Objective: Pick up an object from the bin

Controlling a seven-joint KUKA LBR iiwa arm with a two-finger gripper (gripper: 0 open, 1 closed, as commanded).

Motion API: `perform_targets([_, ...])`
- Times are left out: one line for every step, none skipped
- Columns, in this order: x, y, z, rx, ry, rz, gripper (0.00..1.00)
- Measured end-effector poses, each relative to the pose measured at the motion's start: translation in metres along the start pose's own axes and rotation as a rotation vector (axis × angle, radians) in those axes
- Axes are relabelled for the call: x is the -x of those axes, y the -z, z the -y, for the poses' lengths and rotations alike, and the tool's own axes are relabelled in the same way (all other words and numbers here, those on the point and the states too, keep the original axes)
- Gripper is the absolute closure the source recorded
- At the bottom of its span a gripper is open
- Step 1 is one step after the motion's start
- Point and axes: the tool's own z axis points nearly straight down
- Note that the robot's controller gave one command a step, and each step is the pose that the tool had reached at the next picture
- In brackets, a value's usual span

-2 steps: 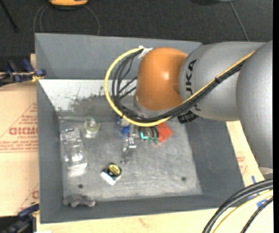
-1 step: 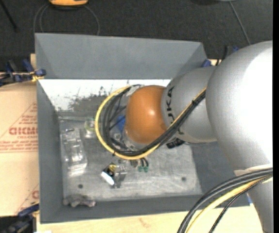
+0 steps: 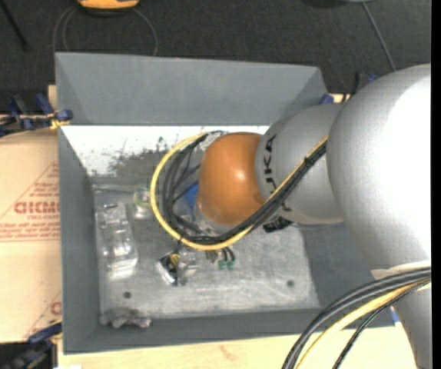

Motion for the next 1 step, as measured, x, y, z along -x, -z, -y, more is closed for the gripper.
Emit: perform_targets([0.0520,0.1570,0.0350,-0.003,0.342,-0.005,1.00])
